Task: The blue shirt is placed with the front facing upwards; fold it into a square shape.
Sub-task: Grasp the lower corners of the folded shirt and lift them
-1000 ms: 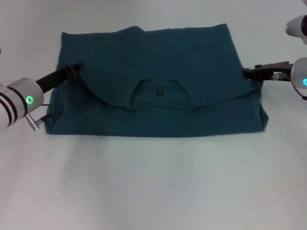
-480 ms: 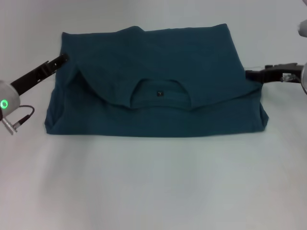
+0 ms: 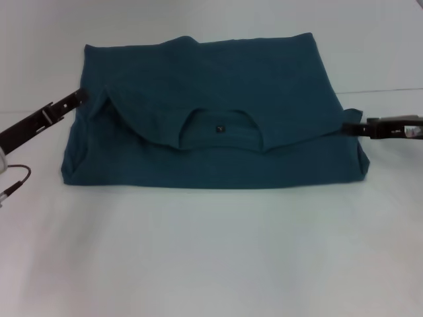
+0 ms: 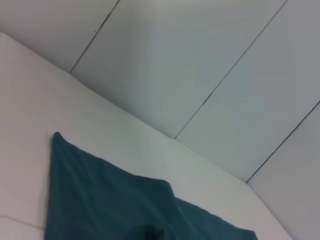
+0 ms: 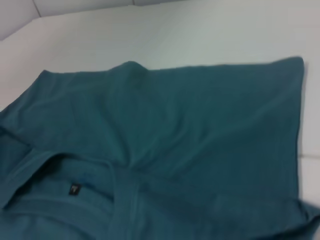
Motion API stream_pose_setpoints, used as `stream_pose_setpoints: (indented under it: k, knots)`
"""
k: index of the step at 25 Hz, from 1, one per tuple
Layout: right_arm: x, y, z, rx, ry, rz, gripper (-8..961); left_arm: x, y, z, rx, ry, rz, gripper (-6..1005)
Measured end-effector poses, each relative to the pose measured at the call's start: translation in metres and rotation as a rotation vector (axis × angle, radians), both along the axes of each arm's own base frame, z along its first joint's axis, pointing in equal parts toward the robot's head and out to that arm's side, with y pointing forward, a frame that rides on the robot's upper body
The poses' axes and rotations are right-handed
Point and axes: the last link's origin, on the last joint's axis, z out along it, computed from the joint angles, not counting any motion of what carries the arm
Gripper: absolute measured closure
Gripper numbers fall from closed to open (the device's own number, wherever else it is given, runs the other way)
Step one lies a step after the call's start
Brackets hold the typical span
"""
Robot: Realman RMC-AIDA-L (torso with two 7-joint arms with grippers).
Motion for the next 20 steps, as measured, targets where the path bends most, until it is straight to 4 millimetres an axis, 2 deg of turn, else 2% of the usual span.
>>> stream_pose_setpoints:
  k: [4,14,20]
  knots:
    - [0.007,-0.010,0.003,-0.031,0.058,-0.052,255,-0.005,-0.004,-0.001,-0.007,0.024,0.001,167]
    - [0.015,-0.027,0.012,-0.106,0.196,-0.183,254,-0.001,-0.009,-0.018,-0.109,0.203,-0.082,168]
    - [0.011,-0.028,0.001,-0.154,0.194,-0.228,254,-0.006,-0.008,-0.021,-0.103,0.277,-0.078,170]
